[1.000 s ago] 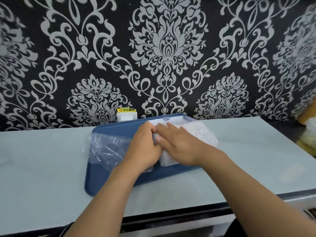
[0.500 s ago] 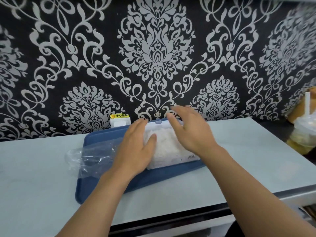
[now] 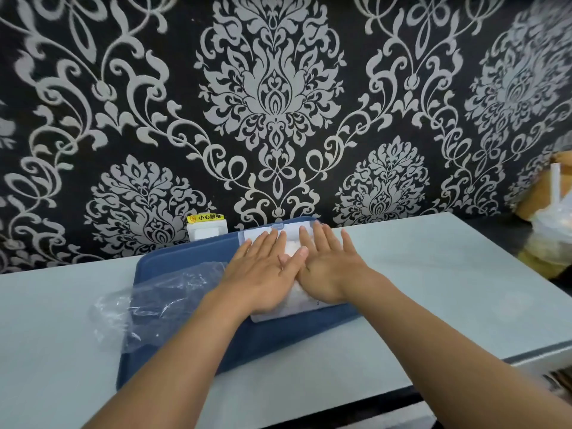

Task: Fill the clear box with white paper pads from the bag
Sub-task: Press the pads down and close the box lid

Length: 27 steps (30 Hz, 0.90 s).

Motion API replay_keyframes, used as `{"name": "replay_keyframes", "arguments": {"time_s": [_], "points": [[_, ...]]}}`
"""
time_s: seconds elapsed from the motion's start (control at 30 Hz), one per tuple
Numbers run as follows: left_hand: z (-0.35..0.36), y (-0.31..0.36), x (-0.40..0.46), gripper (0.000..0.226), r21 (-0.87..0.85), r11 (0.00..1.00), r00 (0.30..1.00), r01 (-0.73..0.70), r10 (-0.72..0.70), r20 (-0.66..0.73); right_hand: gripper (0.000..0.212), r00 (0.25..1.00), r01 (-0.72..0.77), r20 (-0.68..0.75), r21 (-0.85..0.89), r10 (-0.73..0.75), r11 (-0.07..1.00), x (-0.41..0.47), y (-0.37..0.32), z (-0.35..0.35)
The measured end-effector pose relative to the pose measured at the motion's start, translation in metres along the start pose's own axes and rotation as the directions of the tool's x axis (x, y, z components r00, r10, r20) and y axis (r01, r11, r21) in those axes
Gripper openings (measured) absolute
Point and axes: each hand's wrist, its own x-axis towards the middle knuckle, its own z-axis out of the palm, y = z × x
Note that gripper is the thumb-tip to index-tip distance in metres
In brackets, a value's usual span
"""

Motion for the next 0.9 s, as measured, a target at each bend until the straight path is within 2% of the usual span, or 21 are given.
{"name": "replay_keyframes", "arguments": {"time_s": [0.1, 0.13, 0.17, 0.2, 0.23, 0.27, 0.3, 0.33, 0.4, 0.43, 0.5, 0.57, 0.63, 0.7, 0.8, 0.83, 0.9], "points": [[0.002, 0.001, -0.001, 0.082, -0.016, 1.0, 0.998, -0.026, 0.025, -0.06, 0.07, 0.998, 0.029, -0.059, 0.053, -0.026, 0.998, -0.003, 0.002, 0.003], [0.002, -0.001, -0.003, 0.084, -0.057, 0.998, 0.996, -0.038, 0.033, -0.082, 0.067, 0.991, 0.064, -0.126, 0.125, -0.048, 0.99, -0.006, 0.002, 0.001], [0.003, -0.002, -0.004, 0.082, -0.129, 0.99, 0.993, -0.058, 0.043, -0.112, 0.062, 0.973, 0.108, -0.226, 0.291, -0.042, 0.951, -0.01, 0.004, -0.004], [0.003, -0.002, -0.007, 0.078, -0.246, 0.966, 0.985, -0.078, 0.037, -0.166, 0.057, 0.948, 0.154, -0.317, 0.511, 0.019, 0.846, -0.013, 0.006, -0.01], [0.002, -0.003, -0.009, 0.073, -0.401, 0.91, 0.97, -0.1, -0.001, -0.243, 0.052, 0.921, 0.179, -0.365, 0.709, 0.138, 0.682, -0.014, 0.011, -0.017], [-0.002, -0.004, -0.01, 0.066, -0.554, 0.824, 0.944, -0.123, -0.075, -0.321, 0.049, 0.888, 0.16, -0.353, 0.838, 0.296, 0.522, -0.012, 0.019, -0.022], [-0.008, -0.006, -0.013, 0.058, -0.669, 0.733, 0.911, -0.119, -0.187, -0.367, 0.045, 0.867, 0.096, -0.27, 0.915, 0.418, 0.391, -0.008, 0.031, -0.024], [-0.011, -0.014, -0.011, 0.047, -0.747, 0.66, 0.88, -0.081, -0.304, -0.365, 0.04, 0.874, 0.003, -0.14, 0.959, 0.465, 0.283, -0.004, 0.045, -0.022], [-0.014, -0.033, -0.007, 0.025, -0.857, 0.509, 0.863, 0.075, -0.464, -0.2, 0.026, 0.941, -0.134, 0.092, 0.985, 0.326, 0.109, 0.002, 0.059, -0.015], [-0.013, -0.042, -0.006, 0.019, -0.896, 0.423, 0.87, 0.135, -0.484, -0.097, 0.018, 0.96, -0.171, 0.15, 0.983, 0.238, 0.069, 0.007, 0.063, -0.009], [-0.006, -0.052, -0.004, 0.013, -0.934, 0.298, 0.892, 0.197, -0.45, 0.045, 0.012, 0.969, -0.198, 0.186, 0.978, 0.161, 0.062, 0.013, 0.066, -0.003], [-0.002, -0.05, -0.005, 0.016, -0.935, 0.299, 0.917, 0.191, -0.393, 0.062, 0.012, 0.976, -0.182, 0.177, 0.983, 0.126, 0.025, 0.015, 0.07, -0.001], [-0.006, -0.045, -0.009, 0.029, -0.963, 0.237, 0.943, 0.127, -0.329, 0.043, 0.022, 0.985, -0.163, 0.164, 0.986, 0.055, -0.026, 0.014, 0.069, 0.0], [-0.014, -0.042, -0.012, 0.038, -0.995, 0.081, 0.948, 0.051, -0.319, 0.022, 0.029, 0.99, -0.14, 0.139, 0.987, -0.016, -0.08, 0.008, 0.068, -0.003], [-0.024, -0.039, -0.02, 0.028, -0.993, -0.114, 0.932, -0.043, -0.363, 0.002, 0.031, 0.992, -0.121, 0.124, 0.967, 0.0, -0.224, -0.002, 0.067, -0.015], [-0.026, -0.04, -0.021, 0.03, -0.987, -0.145, 0.938, -0.07, -0.347, -0.016, 0.034, 0.993, -0.091, 0.105, 0.972, 0.05, -0.219, -0.005, 0.064, -0.019], [-0.029, -0.041, -0.023, 0.044, -0.988, -0.143, 0.966, -0.064, -0.259, -0.025, 0.035, 0.99, -0.021, 0.028, 0.998, 0.14, -0.051, -0.011, 0.056, -0.025]]}}
